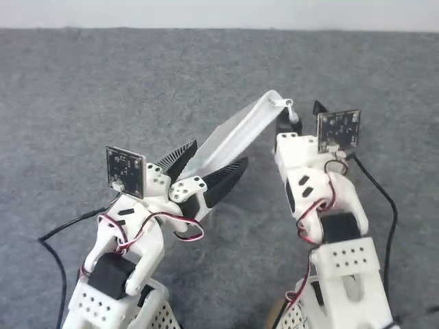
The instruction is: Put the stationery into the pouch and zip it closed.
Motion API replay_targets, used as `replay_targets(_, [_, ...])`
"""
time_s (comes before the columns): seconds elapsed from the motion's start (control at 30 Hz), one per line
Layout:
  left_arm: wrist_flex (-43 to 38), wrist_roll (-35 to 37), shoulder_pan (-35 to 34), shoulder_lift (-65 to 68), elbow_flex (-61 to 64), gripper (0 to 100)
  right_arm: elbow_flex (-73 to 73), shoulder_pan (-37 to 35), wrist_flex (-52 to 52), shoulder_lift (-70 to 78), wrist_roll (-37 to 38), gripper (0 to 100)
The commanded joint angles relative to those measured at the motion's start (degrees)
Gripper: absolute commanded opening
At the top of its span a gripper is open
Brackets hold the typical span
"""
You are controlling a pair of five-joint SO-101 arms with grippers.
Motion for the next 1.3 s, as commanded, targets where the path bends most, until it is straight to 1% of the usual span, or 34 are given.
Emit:
replay_targets(0.0, [-1.6, 0.9, -1.7, -1.2, -4.7, 33, -2.1, -2.9, 6.0, -7.3, 1.1, 19.8])
replay_targets(0.07, [-1.2, 0.9, -3.2, -1.2, -5.9, 33, -2.2, -4.6, 9.2, -10.3, 4.8, 19.8])
replay_targets(0.17, [-1.2, 0.9, -7.1, -1.2, -6.3, 33, -1.8, -5.0, 13.7, -15.2, 9.5, 19.8])
replay_targets(0.27, [0.2, 0.9, -11.2, -1.2, -5.8, 33, -1.8, -5.0, 19.2, -19.0, 10.0, 19.8])
replay_targets(0.43, [5.2, 0.7, -14.4, -1.2, -5.8, 33, -0.9, -5.1, 29.1, -24.3, 10.1, 19.9])
replay_targets(0.53, [7.9, 0.6, -16.7, -1.2, -5.8, 33, 2.5, -5.2, 32.1, -28.3, 10.3, 19.9])
replay_targets(0.7, [10.6, 0.5, -21.4, -1.2, -5.8, 33, 9.9, -5.0, 35.7, -38.0, 14.7, 19.9])
replay_targets(0.8, [11.7, -2.0, -24.8, -1.2, -5.8, 33, 12.0, -5.0, 40.2, -45.1, 16.4, 19.9])
replay_targets(0.87, [12.0, -4.2, -27.7, -1.2, -5.9, 33, 10.9, -5.0, 43.0, -44.6, 16.0, 19.9])
replay_targets(1.07, [11.7, -5.0, -41.3, -1.1, -6.0, 34, 10.0, -5.2, 43.6, -44.3, 16.4, 20.0])
replay_targets(1.17, [11.7, -7.4, -45.2, -1.2, -6.3, 34, 10.2, -5.3, 42.4, -44.3, 16.1, 20.1])
replay_targets(1.27, [12.1, -7.7, -47.6, -1.2, -7.0, 34, 11.3, -5.1, 42.2, -44.3, 16.0, 20.1])
